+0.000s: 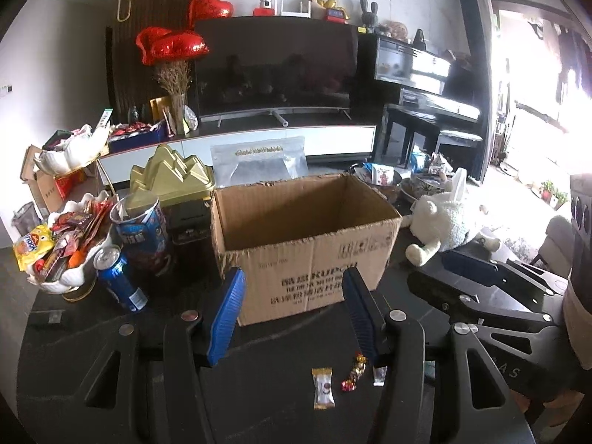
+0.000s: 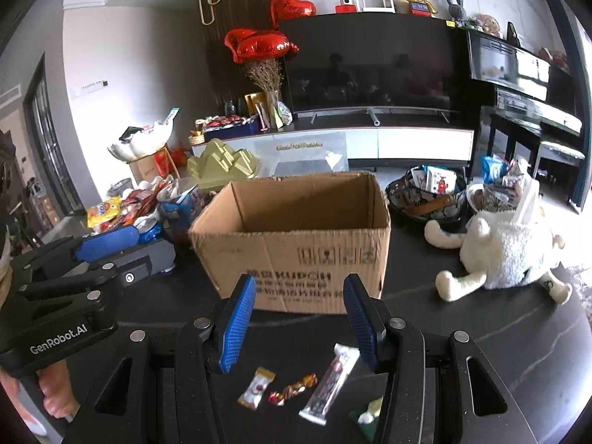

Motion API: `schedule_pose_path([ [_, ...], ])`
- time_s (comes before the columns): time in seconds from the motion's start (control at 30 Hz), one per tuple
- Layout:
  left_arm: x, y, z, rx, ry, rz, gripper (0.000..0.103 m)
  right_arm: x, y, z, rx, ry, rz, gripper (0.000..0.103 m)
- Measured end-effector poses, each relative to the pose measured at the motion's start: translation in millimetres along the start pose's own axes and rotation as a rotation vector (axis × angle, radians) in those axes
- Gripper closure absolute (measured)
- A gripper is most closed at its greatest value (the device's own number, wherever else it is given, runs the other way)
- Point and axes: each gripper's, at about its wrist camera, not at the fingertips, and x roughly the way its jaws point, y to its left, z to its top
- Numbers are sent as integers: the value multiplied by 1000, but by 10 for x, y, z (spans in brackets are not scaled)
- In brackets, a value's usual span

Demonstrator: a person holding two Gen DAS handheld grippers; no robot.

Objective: Organize snacks
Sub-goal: 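Move both open tools back down to the remaining candies on the table, then grasp the gold-white candy with the left tool while the right tool grasps the brown stick pack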

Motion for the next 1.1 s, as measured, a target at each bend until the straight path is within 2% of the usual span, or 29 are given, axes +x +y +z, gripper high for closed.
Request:
schedule_pose_path([
  [0.2,-48,-76,-234,11,23,-17,49,-114,-13,-225,17,-15,-6,52],
  [0.47,82,-134,-555,-8,88,-44,49,-49,-84,-530,43,39,-13,52],
  [0.77,340,-176,-889,-30,177,-89,49,169,-191,-830,89,114,17,53],
  [1.0,572,-154,-1093,-41,247,-95,52,397,-247,-991,122,177,23,61],
  [1.1,667,-151,-1143,-49,273,-100,53,493,-275,-1050,134,202,22,61],
])
